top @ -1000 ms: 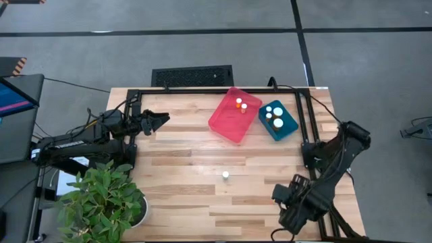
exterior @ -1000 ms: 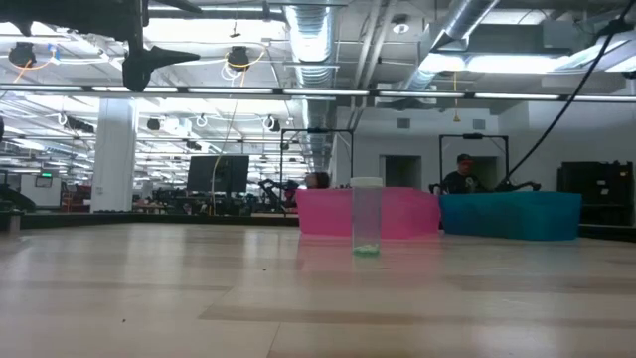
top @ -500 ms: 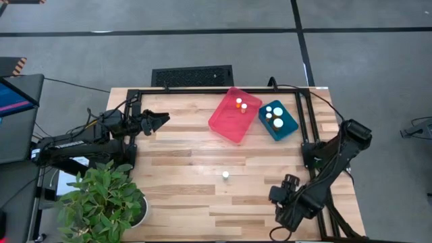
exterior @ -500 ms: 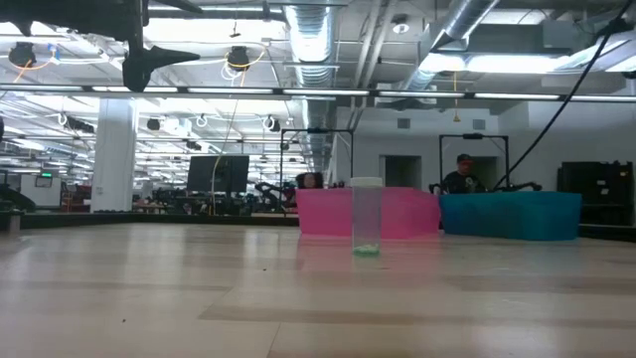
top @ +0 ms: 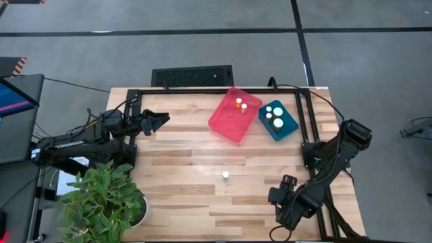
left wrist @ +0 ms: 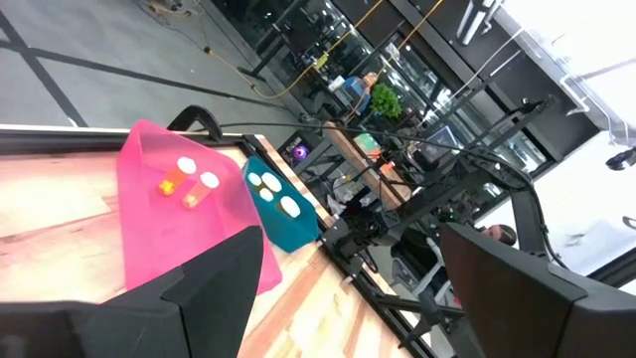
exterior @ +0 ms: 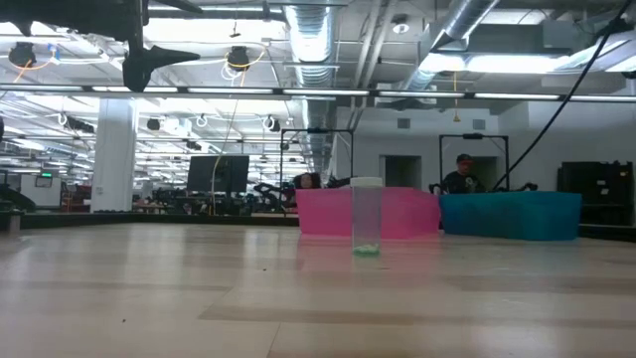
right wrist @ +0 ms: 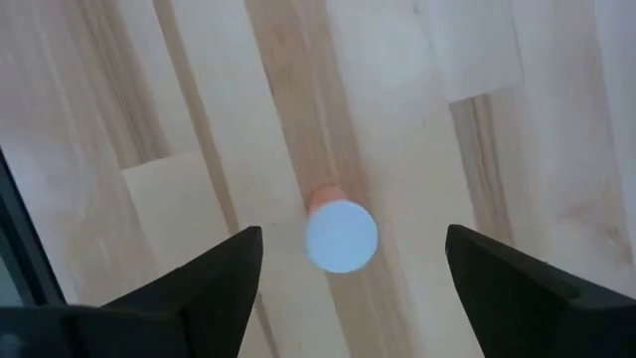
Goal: Pick and place medicine bottles into bin by pill shape (circle, oval)
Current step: Put the pink tablet bottle into the red bin
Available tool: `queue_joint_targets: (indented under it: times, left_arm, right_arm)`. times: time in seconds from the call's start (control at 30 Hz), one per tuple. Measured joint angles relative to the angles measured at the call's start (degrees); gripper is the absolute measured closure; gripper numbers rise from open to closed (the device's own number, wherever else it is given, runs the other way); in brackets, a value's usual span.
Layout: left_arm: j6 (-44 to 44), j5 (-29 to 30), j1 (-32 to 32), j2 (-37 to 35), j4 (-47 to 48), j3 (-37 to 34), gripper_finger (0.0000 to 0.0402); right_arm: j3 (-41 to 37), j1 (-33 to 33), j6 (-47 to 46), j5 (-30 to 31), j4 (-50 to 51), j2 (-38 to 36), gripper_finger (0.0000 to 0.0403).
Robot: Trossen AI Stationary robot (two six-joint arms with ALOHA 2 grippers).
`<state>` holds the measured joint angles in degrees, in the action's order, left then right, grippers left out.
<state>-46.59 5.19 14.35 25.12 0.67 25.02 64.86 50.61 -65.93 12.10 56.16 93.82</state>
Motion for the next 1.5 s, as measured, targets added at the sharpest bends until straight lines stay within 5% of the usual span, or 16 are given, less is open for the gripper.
queue_joint_targets:
  times: [0.57, 1.5]
  left_arm:
    - [0.3, 0.0, 0.0, 0.0, -0.1, 0.0, 0.0101]
    - [0.3, 0.0, 0.0, 0.0, -0.1, 0.0, 0.0101]
  right_arm:
    - [-4.3, -1.3, 0.5, -1.8, -5.8, 0.0, 0.0087]
    - [-4.3, -1.6, 1.5, -3.0, -5.7, 0.0, 0.0293]
